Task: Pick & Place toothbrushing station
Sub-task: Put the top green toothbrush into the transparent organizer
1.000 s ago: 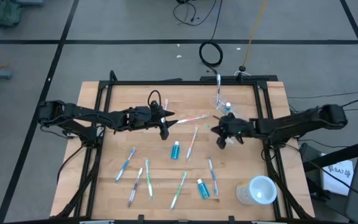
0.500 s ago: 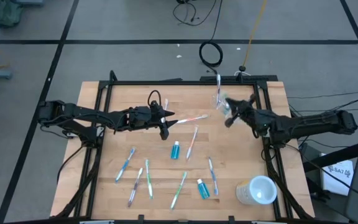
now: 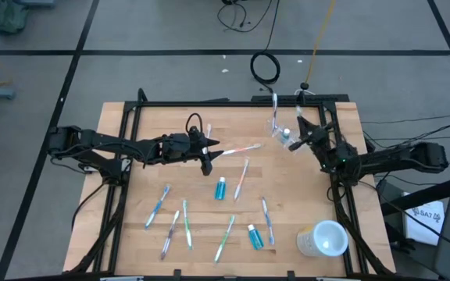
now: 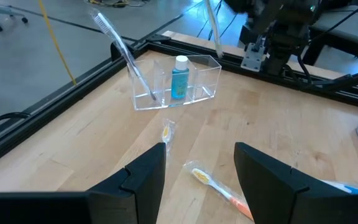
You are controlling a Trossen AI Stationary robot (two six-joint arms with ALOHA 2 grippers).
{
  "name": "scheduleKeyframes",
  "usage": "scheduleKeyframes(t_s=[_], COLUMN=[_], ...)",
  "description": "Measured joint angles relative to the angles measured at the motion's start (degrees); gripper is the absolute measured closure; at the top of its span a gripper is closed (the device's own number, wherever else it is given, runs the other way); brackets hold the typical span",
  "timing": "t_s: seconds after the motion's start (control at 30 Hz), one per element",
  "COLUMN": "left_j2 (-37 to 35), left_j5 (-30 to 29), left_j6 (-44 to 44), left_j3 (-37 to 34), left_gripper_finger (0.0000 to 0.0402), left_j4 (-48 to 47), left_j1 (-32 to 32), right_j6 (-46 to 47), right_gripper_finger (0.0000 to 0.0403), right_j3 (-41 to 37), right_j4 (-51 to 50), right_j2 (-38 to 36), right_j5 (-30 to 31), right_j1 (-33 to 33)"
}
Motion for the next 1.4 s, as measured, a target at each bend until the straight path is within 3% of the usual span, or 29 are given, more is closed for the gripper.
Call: scheduleKeyframes(t_s=[0.23,0.53,0.93,1.13,1.4], left_j2=[-0.01,0.01,-0.01,0.01,0.0], left_j5=[-0.05,-0.07,-0.04,0.0,0.24], left_j6=[1.09,1.55,1.99,1.97,1.54], left_j3=[0.0,0.0,0.0,0.0,0.0], left_gripper_finger=[0.0204,0.0204,0.0204,0.0204,0.0204], left_j4=[1.27,2.94,2.94,2.83,0.68], left_j1=[0.07,0.11,0.11,0.11,0.0], right_j6=[0.62,6.8,10.63,9.2,11.17], right_gripper_finger=[0.0397,0.0397,0.0392,0.0352,0.027], right_j3=[-0.05,1.47,1.43,1.43,1.43], right_j4=[2.61,-4.63,-5.05,-5.32,-5.34], right_j2=[1.37,6.25,12.7,12.51,12.51], right_j5=[-8.31,-8.39,-8.33,0.63,0.62], right_j1=[-5.46,-8.64,-11.73,-11.64,-11.62])
